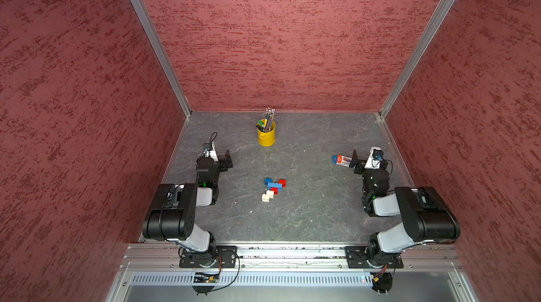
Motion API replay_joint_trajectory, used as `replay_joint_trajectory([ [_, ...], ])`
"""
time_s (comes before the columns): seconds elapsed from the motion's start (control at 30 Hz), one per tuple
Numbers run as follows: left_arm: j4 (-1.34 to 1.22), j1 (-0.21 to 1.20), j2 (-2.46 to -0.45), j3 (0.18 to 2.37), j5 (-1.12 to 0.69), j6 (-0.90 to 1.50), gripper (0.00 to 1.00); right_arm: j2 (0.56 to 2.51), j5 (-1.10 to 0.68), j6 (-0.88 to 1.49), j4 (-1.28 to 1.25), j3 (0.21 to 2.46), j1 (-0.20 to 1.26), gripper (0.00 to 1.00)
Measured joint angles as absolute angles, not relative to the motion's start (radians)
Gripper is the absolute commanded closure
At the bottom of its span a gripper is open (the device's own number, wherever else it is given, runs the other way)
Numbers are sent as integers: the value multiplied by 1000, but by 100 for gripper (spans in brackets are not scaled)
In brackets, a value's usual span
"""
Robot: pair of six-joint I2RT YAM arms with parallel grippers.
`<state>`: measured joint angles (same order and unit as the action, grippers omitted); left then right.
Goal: Assemble the letter y with lego
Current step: Reset both arms
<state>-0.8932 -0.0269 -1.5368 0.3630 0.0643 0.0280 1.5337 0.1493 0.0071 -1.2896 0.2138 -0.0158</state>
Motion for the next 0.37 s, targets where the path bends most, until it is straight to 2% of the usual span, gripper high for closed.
replay_joint_trajectory([
  [0.37,-893,-17,-1537,363,70,25,0,1536,115,17,-1290,214,-25,0],
])
